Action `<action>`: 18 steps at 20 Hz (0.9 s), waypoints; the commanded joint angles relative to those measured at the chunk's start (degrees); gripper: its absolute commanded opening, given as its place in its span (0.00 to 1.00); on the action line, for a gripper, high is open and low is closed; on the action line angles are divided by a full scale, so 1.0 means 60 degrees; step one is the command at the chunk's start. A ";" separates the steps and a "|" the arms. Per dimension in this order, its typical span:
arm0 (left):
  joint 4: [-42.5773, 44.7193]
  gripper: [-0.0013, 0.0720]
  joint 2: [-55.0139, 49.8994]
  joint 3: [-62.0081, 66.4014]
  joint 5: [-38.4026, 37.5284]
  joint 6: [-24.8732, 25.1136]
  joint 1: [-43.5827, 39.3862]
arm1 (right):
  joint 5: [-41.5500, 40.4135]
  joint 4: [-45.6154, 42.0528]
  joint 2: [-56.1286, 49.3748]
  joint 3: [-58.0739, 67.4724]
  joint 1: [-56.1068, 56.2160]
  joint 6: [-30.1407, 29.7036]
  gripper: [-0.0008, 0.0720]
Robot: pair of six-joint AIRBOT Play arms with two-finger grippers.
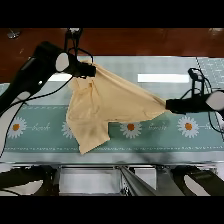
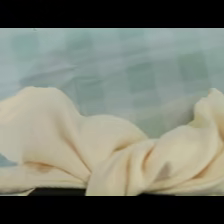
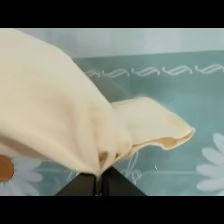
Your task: Fold the shirts.
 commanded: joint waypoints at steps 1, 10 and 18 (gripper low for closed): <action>-0.0867 0.06 -0.1093 0.0652 0.0769 -0.0215 0.0503 | -0.1344 0.0572 -0.2947 0.1086 -0.0514 0.0066 0.05; -0.2386 0.97 -0.1162 0.1712 -0.2251 0.2073 0.2004 | 0.1978 0.3654 -0.5672 0.5625 -0.3202 -0.1847 0.86; -0.4229 0.97 0.2153 -0.3406 -0.3082 0.2484 0.5898 | 0.1297 0.3300 -0.2240 0.1519 -0.6258 -0.3005 0.86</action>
